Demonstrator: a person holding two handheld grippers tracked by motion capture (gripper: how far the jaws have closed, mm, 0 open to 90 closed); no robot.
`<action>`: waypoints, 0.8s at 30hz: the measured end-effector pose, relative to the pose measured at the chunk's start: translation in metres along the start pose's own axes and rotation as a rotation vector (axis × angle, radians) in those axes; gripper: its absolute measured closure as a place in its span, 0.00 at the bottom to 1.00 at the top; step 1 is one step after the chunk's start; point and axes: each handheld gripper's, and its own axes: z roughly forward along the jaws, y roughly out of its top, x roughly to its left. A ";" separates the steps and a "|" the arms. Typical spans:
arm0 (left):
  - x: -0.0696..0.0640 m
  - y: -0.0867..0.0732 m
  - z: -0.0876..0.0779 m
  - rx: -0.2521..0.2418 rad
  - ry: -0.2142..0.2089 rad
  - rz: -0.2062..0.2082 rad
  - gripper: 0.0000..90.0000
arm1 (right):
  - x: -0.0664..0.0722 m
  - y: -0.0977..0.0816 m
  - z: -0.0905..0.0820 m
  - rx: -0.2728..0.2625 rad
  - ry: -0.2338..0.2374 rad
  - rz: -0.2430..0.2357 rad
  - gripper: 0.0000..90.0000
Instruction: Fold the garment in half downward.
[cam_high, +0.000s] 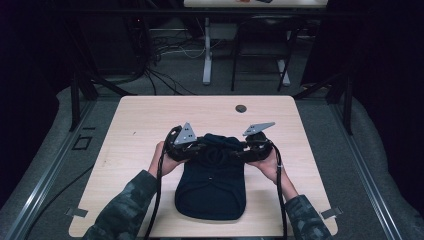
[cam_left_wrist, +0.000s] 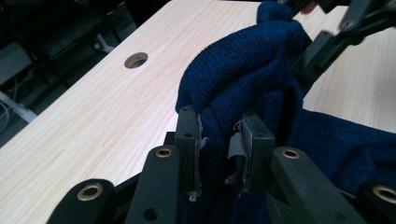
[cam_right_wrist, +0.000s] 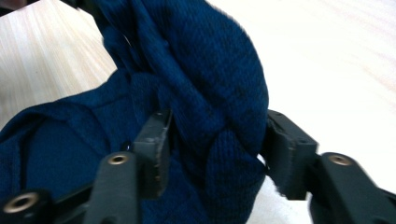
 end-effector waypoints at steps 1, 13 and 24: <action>-0.001 0.000 -0.001 0.001 0.001 0.000 0.81 | 0.001 -0.001 0.000 -0.012 -0.006 -0.009 0.66; -0.007 -0.005 -0.015 0.015 -0.028 -0.050 0.75 | 0.023 0.003 -0.010 -0.080 -0.120 -0.185 0.74; -0.010 -0.017 -0.020 0.063 -0.041 -0.103 0.63 | 0.028 -0.005 -0.010 -0.064 -0.067 -0.181 0.73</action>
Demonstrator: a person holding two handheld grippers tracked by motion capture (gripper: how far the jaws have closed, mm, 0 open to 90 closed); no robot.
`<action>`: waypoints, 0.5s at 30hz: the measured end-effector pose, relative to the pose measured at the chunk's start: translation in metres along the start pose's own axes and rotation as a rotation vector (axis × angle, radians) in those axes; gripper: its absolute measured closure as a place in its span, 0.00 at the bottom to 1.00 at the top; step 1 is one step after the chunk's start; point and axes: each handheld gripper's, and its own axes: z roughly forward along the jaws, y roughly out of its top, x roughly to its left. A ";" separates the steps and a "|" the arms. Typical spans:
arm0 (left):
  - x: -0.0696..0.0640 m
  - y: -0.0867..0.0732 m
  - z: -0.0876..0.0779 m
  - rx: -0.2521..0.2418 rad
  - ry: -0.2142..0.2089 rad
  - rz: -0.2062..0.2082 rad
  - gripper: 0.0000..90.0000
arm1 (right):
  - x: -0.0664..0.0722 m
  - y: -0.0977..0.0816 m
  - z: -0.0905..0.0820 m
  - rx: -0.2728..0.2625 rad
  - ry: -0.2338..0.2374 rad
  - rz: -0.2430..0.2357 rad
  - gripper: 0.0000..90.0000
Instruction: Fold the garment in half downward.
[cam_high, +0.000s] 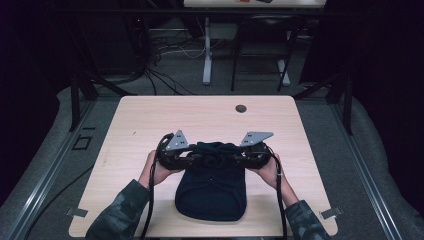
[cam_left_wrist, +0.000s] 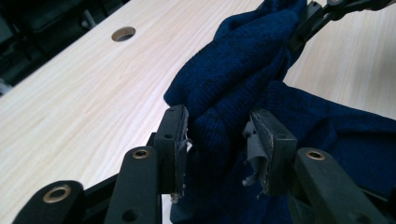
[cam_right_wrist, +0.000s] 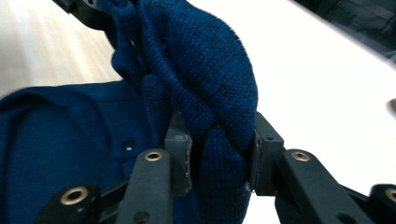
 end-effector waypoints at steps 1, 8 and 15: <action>0.000 -0.001 0.001 0.001 0.000 -0.002 0.63 | 0.000 -0.001 0.000 0.002 0.005 0.011 0.72; -0.005 -0.007 0.006 0.002 -0.004 -0.005 0.67 | -0.002 -0.006 -0.002 0.032 0.064 0.067 0.64; -0.009 -0.013 0.004 -0.011 -0.005 0.014 0.76 | -0.001 -0.014 -0.008 0.020 0.108 0.123 0.55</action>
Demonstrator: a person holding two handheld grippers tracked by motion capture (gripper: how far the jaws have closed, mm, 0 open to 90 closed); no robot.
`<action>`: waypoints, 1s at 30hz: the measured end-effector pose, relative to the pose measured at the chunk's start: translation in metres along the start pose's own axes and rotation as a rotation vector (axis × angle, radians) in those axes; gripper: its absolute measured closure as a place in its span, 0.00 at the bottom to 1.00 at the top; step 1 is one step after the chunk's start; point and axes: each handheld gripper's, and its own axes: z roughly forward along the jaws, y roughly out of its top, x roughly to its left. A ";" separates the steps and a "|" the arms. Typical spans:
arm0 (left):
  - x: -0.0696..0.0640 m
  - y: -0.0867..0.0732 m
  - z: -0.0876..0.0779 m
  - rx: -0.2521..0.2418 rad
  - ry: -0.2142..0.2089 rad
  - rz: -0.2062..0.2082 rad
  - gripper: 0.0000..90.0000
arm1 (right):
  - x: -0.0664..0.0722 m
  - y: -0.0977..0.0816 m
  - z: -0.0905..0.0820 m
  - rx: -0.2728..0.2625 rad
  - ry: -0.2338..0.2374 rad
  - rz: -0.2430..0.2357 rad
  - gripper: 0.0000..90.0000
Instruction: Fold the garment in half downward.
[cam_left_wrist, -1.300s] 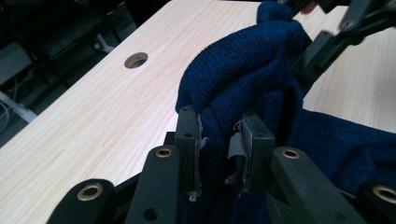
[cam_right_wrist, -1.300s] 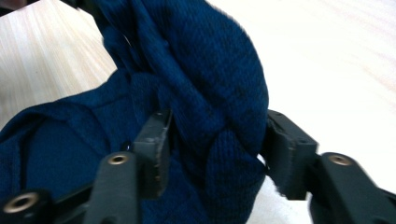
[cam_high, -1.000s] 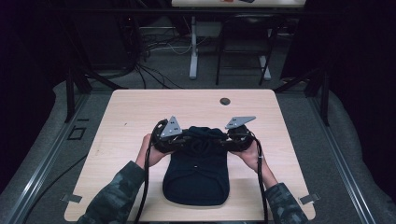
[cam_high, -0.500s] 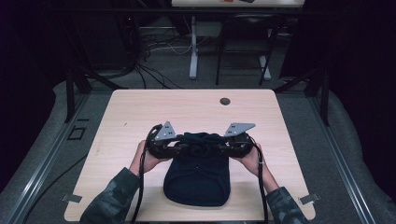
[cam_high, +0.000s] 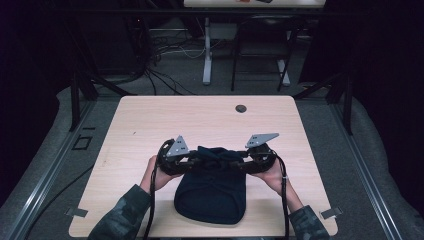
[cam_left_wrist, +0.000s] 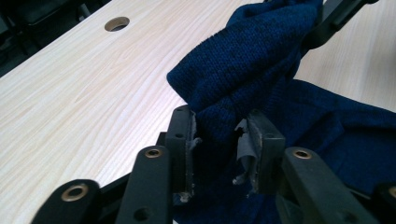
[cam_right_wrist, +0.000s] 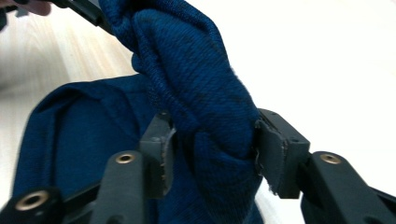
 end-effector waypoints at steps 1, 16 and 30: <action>-0.001 -0.001 0.000 -0.003 -0.006 -0.002 0.77 | 0.000 -0.001 -0.001 0.002 0.005 0.001 0.55; -0.013 -0.019 -0.005 -0.005 -0.027 0.038 0.78 | 0.026 -0.011 -0.006 0.041 0.019 -0.065 0.69; -0.022 -0.042 -0.006 0.005 -0.060 0.011 0.78 | 0.039 -0.023 0.001 0.075 0.036 -0.059 0.63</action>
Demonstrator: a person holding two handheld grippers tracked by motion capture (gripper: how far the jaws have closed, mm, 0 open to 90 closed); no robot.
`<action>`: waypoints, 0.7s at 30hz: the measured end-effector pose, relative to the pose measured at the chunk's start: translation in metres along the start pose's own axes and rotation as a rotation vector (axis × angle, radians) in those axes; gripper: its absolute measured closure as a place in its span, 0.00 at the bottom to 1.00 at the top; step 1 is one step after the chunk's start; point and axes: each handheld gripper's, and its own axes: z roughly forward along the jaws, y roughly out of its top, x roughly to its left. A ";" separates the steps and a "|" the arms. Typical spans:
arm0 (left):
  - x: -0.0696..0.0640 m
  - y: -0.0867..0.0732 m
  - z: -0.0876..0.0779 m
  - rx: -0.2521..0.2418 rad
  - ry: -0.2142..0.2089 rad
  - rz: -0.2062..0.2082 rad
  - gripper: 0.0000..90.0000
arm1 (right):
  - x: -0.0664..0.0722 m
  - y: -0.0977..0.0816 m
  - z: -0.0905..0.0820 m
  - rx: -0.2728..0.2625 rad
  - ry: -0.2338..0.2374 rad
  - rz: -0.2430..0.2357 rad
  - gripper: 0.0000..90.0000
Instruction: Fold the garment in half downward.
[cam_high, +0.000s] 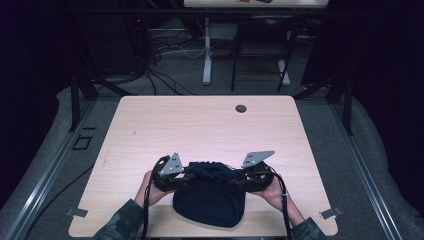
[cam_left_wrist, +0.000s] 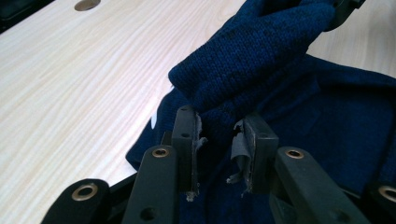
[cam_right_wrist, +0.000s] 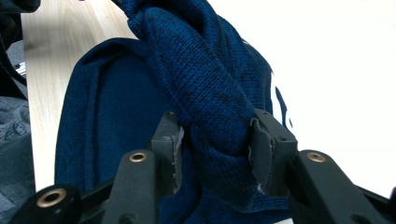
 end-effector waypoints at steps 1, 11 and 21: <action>0.000 -0.001 0.000 0.001 -0.003 0.000 0.78 | 0.001 -0.001 0.000 -0.001 0.002 0.004 0.63; -0.008 -0.016 0.004 0.029 -0.019 -0.022 0.79 | 0.007 -0.007 0.009 0.040 -0.006 -0.021 0.69; -0.014 -0.023 0.011 0.046 -0.004 -0.073 0.78 | -0.005 -0.003 0.019 0.067 -0.068 -0.062 0.70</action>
